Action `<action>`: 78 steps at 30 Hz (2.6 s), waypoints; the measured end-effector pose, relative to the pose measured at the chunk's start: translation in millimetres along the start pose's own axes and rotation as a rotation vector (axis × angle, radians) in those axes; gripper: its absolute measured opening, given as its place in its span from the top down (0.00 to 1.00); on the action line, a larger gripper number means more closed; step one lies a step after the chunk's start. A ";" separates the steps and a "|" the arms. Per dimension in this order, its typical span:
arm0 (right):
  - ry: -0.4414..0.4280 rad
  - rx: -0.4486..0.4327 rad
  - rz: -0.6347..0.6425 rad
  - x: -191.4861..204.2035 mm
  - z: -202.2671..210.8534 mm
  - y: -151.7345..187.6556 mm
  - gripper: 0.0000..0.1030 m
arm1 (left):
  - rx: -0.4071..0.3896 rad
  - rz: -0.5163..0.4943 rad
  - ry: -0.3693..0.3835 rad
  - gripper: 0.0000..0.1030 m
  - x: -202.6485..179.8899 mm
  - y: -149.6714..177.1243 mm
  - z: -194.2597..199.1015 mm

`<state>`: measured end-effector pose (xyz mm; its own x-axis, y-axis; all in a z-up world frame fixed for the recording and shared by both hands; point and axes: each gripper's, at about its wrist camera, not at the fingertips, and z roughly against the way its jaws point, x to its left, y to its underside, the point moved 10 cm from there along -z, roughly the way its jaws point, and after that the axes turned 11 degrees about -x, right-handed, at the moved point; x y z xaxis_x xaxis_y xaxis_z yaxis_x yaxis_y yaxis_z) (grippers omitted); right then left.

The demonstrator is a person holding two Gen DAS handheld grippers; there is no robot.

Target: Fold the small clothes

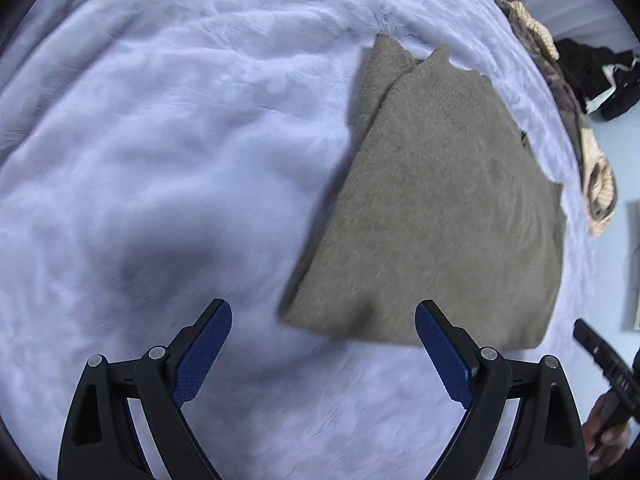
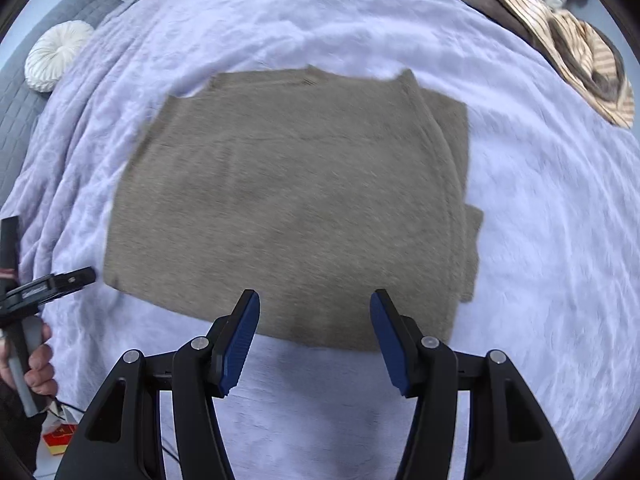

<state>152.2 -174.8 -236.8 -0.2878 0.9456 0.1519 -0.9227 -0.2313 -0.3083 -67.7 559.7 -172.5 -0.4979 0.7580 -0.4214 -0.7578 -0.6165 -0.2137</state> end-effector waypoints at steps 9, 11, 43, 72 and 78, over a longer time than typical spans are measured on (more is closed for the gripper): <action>-0.009 0.046 0.167 51.4 11.4 3.3 0.40 | 0.050 0.045 0.146 0.02 -11.1 -4.3 -46.0; -0.009 0.054 0.179 56.2 6.2 4.4 0.40 | 0.048 0.012 0.147 0.15 -17.6 -3.6 -41.2; 0.149 0.234 0.289 237.9 -221.9 -114.8 0.40 | 0.023 0.061 0.200 0.53 -25.3 -8.9 -40.4; -0.250 0.040 0.027 187.3 -114.8 -155.5 0.83 | -0.057 -0.164 0.154 0.88 -88.4 -15.1 -7.4; -0.265 0.019 0.006 171.6 -91.8 -160.9 0.83 | -0.058 -0.206 0.103 0.88 -109.9 -11.7 11.2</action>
<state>274.8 45.7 -247.4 -0.3482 0.8516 0.3917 -0.9247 -0.2436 -0.2924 -8.8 486.0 -113.8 -0.2877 0.8450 -0.4507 -0.8116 -0.4649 -0.3537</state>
